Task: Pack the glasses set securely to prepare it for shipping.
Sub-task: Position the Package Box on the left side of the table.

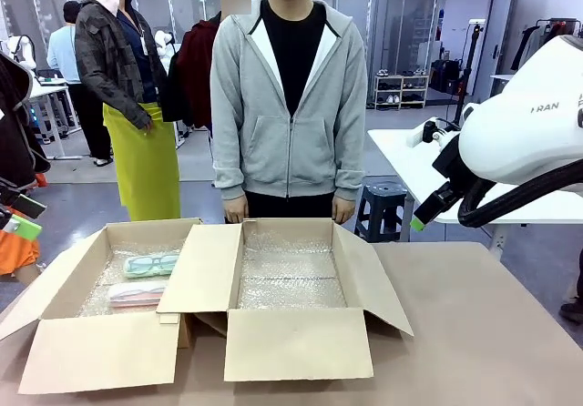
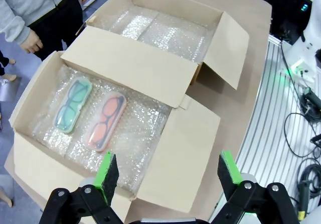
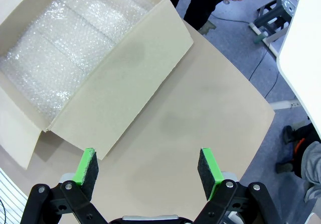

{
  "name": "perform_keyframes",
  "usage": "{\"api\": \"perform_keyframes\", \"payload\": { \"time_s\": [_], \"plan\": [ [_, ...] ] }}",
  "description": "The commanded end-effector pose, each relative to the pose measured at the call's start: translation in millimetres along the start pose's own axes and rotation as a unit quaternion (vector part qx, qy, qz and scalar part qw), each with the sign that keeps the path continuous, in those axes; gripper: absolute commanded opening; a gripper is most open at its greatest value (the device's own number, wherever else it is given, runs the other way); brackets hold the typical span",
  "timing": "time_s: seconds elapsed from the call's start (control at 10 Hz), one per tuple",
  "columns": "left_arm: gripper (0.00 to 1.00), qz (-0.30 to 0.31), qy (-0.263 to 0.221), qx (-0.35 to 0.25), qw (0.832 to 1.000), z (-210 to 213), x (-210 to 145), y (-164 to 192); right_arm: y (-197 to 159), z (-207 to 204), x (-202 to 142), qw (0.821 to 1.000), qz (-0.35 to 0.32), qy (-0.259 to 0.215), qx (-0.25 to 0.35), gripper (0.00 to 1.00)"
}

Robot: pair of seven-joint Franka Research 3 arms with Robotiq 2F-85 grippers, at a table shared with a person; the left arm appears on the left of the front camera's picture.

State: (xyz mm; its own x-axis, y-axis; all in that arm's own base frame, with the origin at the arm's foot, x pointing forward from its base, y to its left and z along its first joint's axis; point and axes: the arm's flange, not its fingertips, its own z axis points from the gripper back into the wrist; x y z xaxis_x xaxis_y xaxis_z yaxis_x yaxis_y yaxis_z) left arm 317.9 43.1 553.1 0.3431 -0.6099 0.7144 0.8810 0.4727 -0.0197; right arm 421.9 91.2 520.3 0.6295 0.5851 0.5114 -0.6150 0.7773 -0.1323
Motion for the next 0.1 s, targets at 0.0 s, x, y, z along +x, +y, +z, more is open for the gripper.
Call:
{"api": "perform_keyframes", "payload": {
  "time_s": [0.0],
  "plan": [
    [1.0,0.003,0.007,0.006,1.0,2.5,1.7,-0.3,1.8,0.8,2.2,1.0,-0.006,0.003,-0.003,1.0]
  ]
}}
